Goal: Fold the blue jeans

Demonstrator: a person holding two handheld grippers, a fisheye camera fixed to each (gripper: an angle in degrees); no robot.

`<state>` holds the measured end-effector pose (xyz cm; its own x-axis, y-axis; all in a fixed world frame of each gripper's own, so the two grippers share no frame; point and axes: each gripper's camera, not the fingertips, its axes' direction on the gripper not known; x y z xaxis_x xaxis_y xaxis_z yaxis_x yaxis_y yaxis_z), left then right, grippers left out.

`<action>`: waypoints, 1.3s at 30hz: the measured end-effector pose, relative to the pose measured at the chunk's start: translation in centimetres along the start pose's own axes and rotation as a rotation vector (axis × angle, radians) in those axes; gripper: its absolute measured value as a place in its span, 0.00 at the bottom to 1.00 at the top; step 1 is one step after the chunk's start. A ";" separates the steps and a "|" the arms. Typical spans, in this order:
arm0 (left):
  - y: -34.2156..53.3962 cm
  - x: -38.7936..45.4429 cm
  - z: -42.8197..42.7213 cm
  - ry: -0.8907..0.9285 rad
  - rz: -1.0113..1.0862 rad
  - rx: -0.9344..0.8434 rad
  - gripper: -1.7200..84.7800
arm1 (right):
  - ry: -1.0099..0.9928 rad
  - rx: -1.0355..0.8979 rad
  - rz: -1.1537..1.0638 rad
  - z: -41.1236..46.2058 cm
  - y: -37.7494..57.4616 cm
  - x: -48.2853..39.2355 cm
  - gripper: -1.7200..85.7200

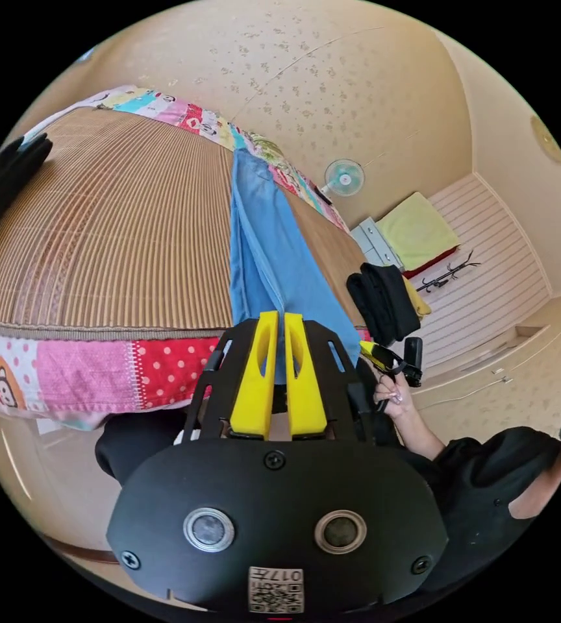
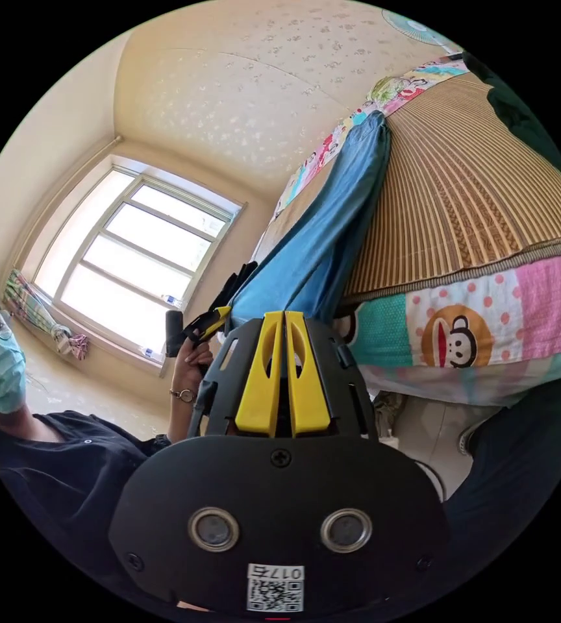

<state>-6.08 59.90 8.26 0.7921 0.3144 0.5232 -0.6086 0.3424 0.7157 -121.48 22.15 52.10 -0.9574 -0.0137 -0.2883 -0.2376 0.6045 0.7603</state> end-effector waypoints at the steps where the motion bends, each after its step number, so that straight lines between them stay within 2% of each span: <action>1: 0.4 -1.0 1.0 -0.035 -0.022 -0.015 0.03 | 0.014 -0.013 0.001 0.7 0.2 0.2 0.03; 5: 1.9 -3.4 3.4 -0.102 -0.139 -0.063 0.07 | 0.151 -0.099 0.011 4.4 1.0 0.8 0.06; 7: 3.2 -2.7 1.9 -0.144 -0.108 0.068 0.09 | 0.143 -0.069 -0.017 3.8 0.9 0.0 0.08; 9: 3.5 -2.1 1.2 -0.149 -0.062 0.124 0.10 | 0.149 -0.063 -0.041 3.5 0.2 -0.6 0.13; 11: 2.8 -2.2 2.1 -0.108 -0.036 0.086 0.11 | 0.131 -0.104 -0.044 4.3 -0.6 -0.6 0.14; 13: 1.4 -2.5 4.9 -0.092 -0.036 -0.043 0.12 | 0.076 -0.133 -0.048 5.7 -1.1 -0.5 0.14; 14: 1.2 -2.4 5.7 -0.108 -0.020 -0.069 0.12 | 0.060 -0.161 -0.043 6.9 -1.4 -0.3 0.13; 16: 1.4 -0.9 6.5 -0.267 0.054 -0.076 0.09 | 0.056 -0.170 0.000 8.2 -1.6 0.4 0.11; 17: 1.5 -0.6 6.6 -0.275 0.072 -0.083 0.07 | 0.059 -0.171 0.022 8.3 -1.8 0.7 0.09; 20: 2.7 -0.2 7.1 -0.234 0.050 -0.108 0.03 | 0.025 -0.197 -0.018 7.4 -2.2 0.2 0.07; 22: 4.3 0.1 7.7 -0.137 0.013 -0.154 0.02 | 0.042 -0.206 -0.064 6.1 -2.0 -0.7 0.06; 26: 7.4 2.0 9.7 -0.063 0.013 -0.237 0.02 | 0.126 -0.296 -0.150 2.7 -0.6 -2.5 0.06; 32: 10.0 4.7 12.9 0.005 0.028 -0.360 0.06 | 0.287 -0.407 -0.165 0.5 2.2 -2.2 0.07; 34: 8.4 4.9 11.6 0.009 0.034 -0.307 0.09 | 0.272 -0.381 -0.120 -0.3 1.7 -1.5 0.08; 36: 6.1 5.0 9.6 0.041 0.047 -0.212 0.10 | 0.183 -0.279 -0.077 -2.2 -0.1 -0.8 0.10; 39: 0.6 4.9 8.1 0.089 0.092 -0.097 0.11 | 0.151 -0.187 -0.069 -3.5 -4.5 0.2 0.12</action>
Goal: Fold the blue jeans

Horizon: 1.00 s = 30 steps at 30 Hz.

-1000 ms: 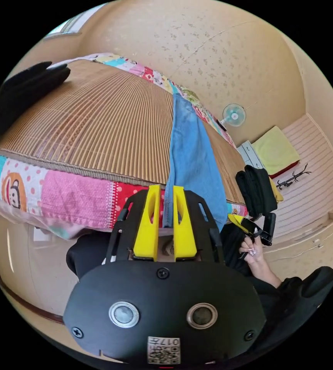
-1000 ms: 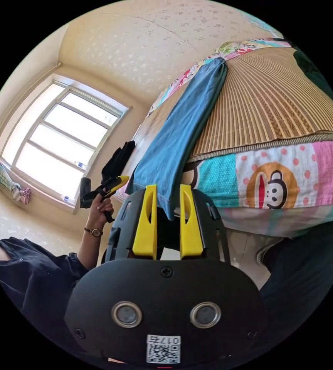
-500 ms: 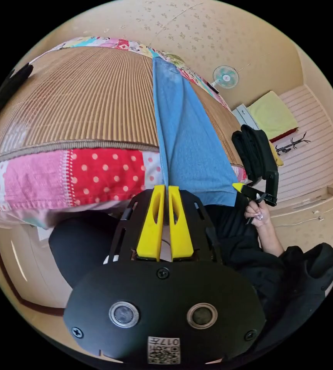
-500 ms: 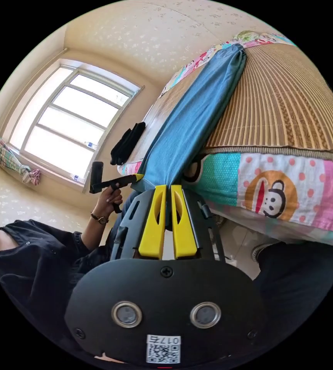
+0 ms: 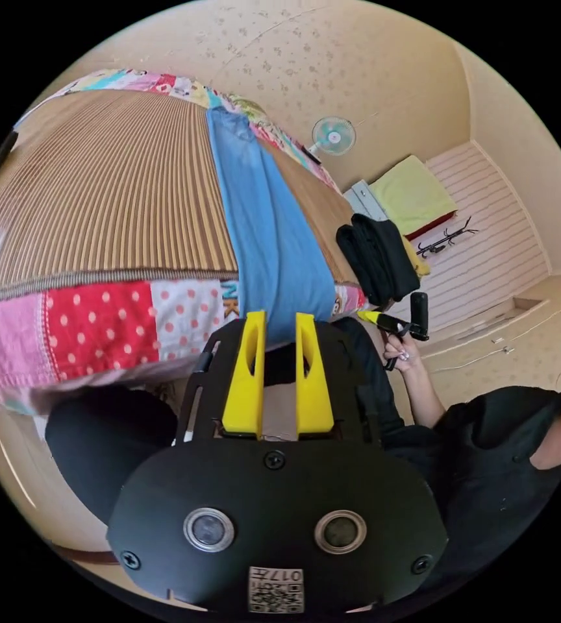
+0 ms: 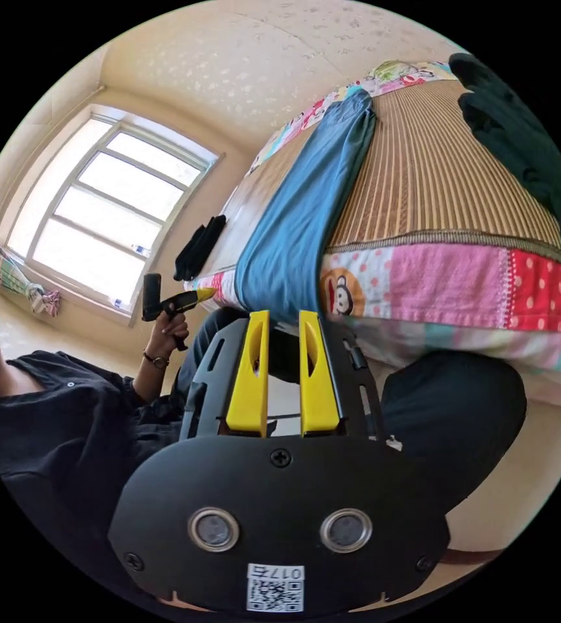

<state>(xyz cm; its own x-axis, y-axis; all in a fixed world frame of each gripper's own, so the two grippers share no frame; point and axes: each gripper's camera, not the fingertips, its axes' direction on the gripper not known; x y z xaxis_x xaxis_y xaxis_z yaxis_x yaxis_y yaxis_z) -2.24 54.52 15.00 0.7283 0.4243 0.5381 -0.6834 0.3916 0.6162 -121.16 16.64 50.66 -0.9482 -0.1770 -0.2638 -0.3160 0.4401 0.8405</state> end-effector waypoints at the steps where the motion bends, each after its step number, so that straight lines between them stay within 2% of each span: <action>1: -2.7 -0.6 0.4 0.009 0.002 -0.019 0.11 | 0.005 0.006 0.003 -0.1 -1.1 0.3 0.12; 3: -6.7 -1.7 1.3 -0.027 -0.007 -0.030 0.12 | 0.037 0.044 -0.004 -0.1 -6.2 1.7 0.13; 7: -13.3 -5.0 3.5 -0.096 -0.083 0.097 0.14 | 0.005 0.093 0.060 1.6 -13.7 5.0 0.15; 13: -17.6 -6.7 8.3 -0.109 -0.119 0.065 0.15 | -0.032 0.141 0.211 5.7 -21.4 8.9 0.15; 15: -17.6 -5.9 8.5 -0.146 -0.119 0.055 0.13 | -0.035 0.099 0.213 7.2 -22.8 8.3 0.12; 18: -17.0 -4.7 9.1 -0.220 -0.095 -0.009 0.04 | 0.007 -0.028 0.168 9.6 -23.2 7.1 0.07; 20: -16.4 -4.7 8.8 -0.190 -0.091 -0.019 0.02 | 0.022 -0.017 0.133 9.5 -22.6 6.6 0.06; 25: -12.5 -6.1 7.4 0.036 -0.177 -0.076 0.01 | 0.014 -0.083 0.122 7.7 -20.2 6.1 0.05; 30: -9.7 -5.5 6.6 0.085 -0.164 -0.049 0.05 | -0.045 -0.081 0.115 6.9 -17.3 5.6 0.07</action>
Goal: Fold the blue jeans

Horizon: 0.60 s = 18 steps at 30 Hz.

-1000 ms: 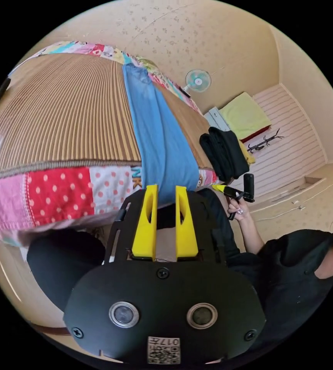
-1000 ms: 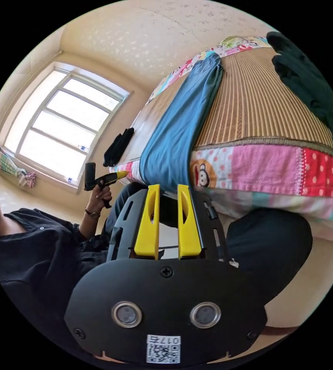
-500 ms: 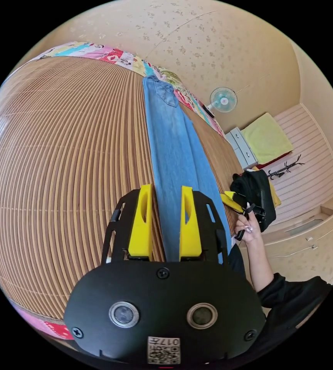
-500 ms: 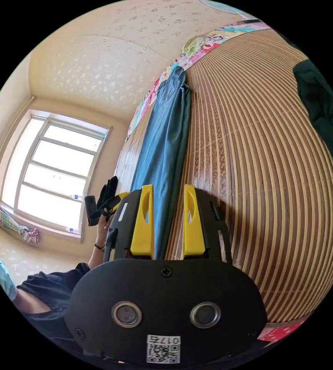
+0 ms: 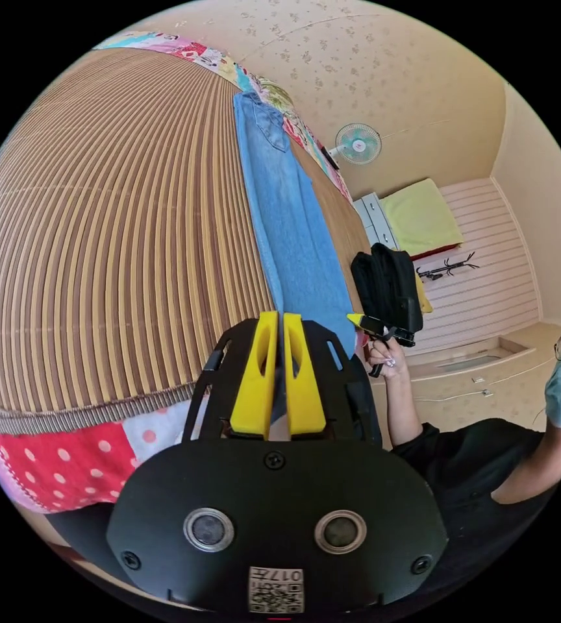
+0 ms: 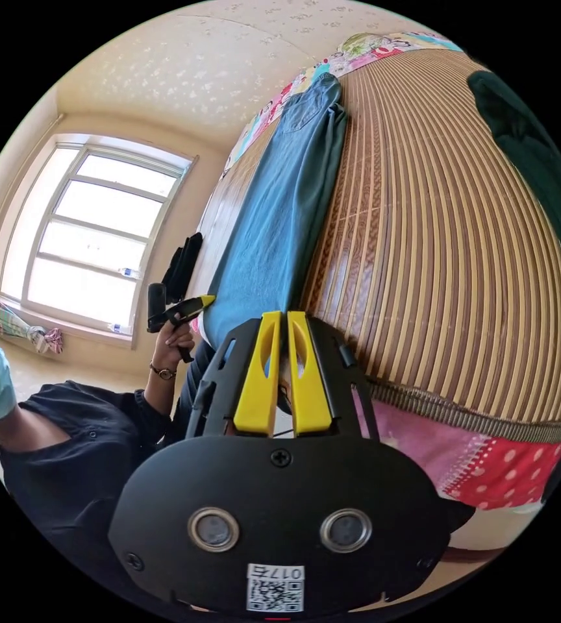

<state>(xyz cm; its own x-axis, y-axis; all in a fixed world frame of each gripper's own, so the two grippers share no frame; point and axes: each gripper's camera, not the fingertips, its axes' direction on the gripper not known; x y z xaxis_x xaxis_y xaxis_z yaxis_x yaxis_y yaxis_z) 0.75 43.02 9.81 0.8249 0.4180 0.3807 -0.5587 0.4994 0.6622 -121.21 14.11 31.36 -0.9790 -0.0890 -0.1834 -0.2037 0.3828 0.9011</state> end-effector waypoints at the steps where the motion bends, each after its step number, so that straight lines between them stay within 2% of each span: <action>1: -0.2 -0.2 -0.4 0.011 -0.004 0.018 0.08 | -0.004 0.012 0.006 -0.2 0.0 0.1 0.07; 5: -2.5 -1.5 -1.0 0.085 -0.054 0.060 0.14 | -0.105 0.096 0.066 -1.3 -2.0 1.5 0.12; 9: -6.0 -1.7 0.1 0.038 -0.061 0.071 0.14 | -0.051 0.139 0.098 -0.2 -5.8 1.1 0.14; 15: -5.1 -1.4 1.7 0.036 -0.073 0.047 0.13 | -0.010 0.080 0.098 2.7 -7.6 -1.4 0.14; 18: -3.0 -1.3 1.7 0.042 -0.067 0.034 0.12 | -0.052 0.047 0.128 2.8 -6.7 -1.0 0.12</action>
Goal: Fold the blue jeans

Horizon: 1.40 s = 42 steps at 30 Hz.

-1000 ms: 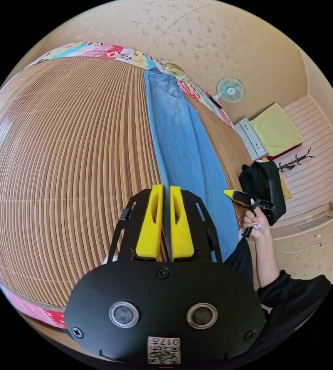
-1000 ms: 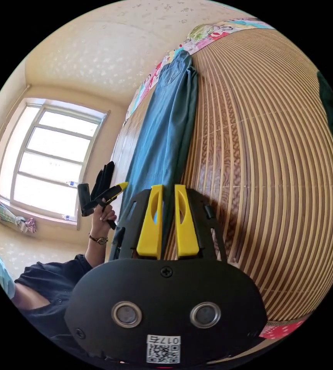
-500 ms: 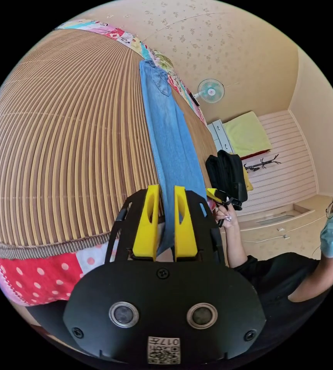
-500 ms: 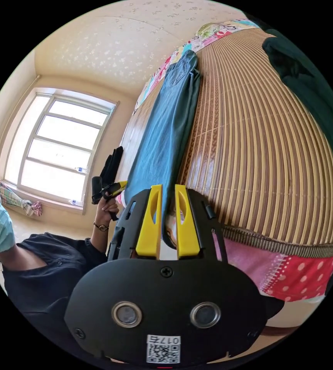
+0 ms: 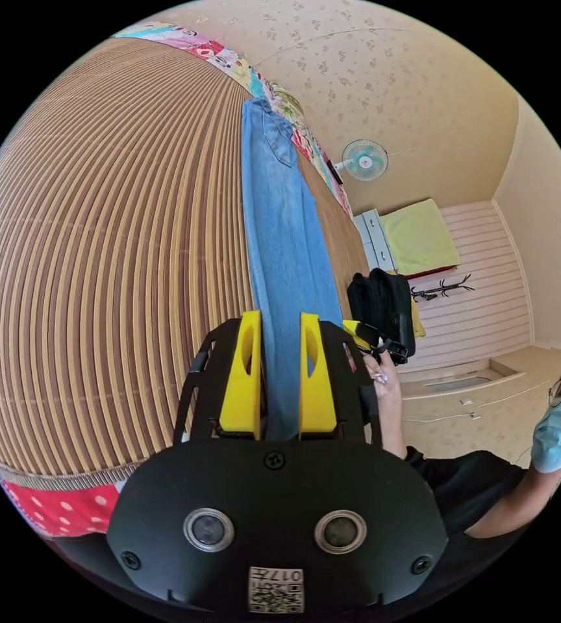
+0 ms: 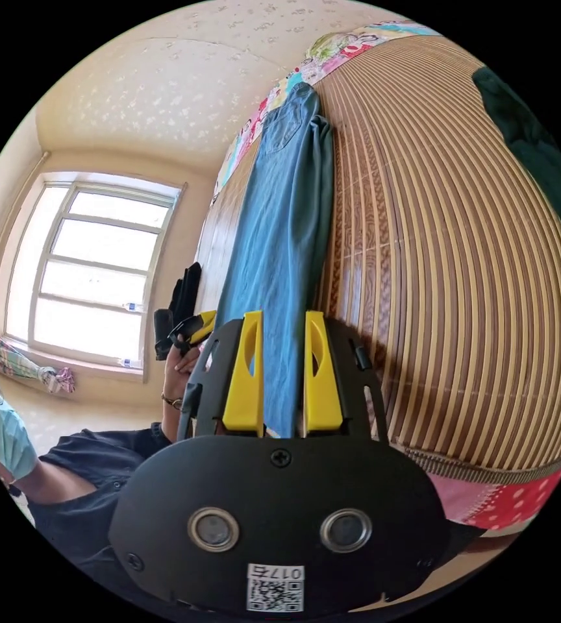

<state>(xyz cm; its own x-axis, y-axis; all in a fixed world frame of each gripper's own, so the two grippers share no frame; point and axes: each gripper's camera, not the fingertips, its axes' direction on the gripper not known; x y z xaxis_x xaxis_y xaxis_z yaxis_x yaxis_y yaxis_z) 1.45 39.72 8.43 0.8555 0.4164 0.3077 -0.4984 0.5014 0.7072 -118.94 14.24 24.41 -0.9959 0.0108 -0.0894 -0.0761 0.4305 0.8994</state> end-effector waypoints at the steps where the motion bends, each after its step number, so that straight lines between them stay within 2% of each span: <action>1: 0.2 -0.3 0.1 -0.002 -0.002 0.003 0.12 | -0.010 -0.012 0.013 0.0 -0.1 0.3 0.12; 3: -0.6 -1.1 0.7 0.005 -0.012 -0.026 0.10 | -0.074 -0.054 0.054 0.3 -1.5 1.3 0.11; 10: -3.4 -5.3 4.3 0.238 -0.052 -0.170 0.04 | -0.152 -0.149 0.095 3.2 -7.0 1.9 0.07; 14: -1.2 -6.6 3.4 0.319 -0.035 -0.110 0.02 | -0.160 -0.144 0.067 2.9 -6.3 1.7 0.06; 18: 2.7 -6.7 1.5 0.459 0.034 -0.040 0.02 | -0.442 -0.017 -0.014 0.4 -2.8 1.3 0.05; 22: 7.4 -2.6 -0.8 0.467 0.164 -0.001 0.02 | -0.553 0.001 -0.063 -1.2 0.4 -1.3 0.04; 27: 12.8 5.1 -5.3 0.452 0.395 0.074 0.03 | -0.584 0.053 -0.187 -5.1 4.8 -9.7 0.04; 29: 14.6 7.7 -7.2 0.495 0.456 0.111 0.04 | -0.610 0.072 -0.265 -6.9 6.1 -13.4 0.04; 31: 16.7 10.7 -9.6 0.567 0.502 0.157 0.10 | -0.638 0.078 -0.335 -8.7 7.4 -17.4 0.05; 34: 18.3 13.4 -11.7 0.703 0.523 0.161 0.15 | -0.604 0.054 -0.459 -11.1 9.3 -24.5 0.07; 38: 20.2 16.1 -13.5 0.690 0.542 0.217 0.08 | -0.570 0.037 -0.590 -13.7 11.6 -32.4 0.08; 42: 23.5 21.6 -15.7 0.716 0.672 0.247 0.03 | -0.597 0.029 -0.703 -15.8 14.0 -39.2 0.07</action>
<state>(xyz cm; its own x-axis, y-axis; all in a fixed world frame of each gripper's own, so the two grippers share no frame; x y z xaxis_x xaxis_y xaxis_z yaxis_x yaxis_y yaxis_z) 5.99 72.42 21.70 0.0831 0.9523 0.2937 -0.7336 -0.1410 0.6648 -81.76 5.59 47.23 -0.5300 0.1986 -0.8244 -0.6448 0.5371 0.5439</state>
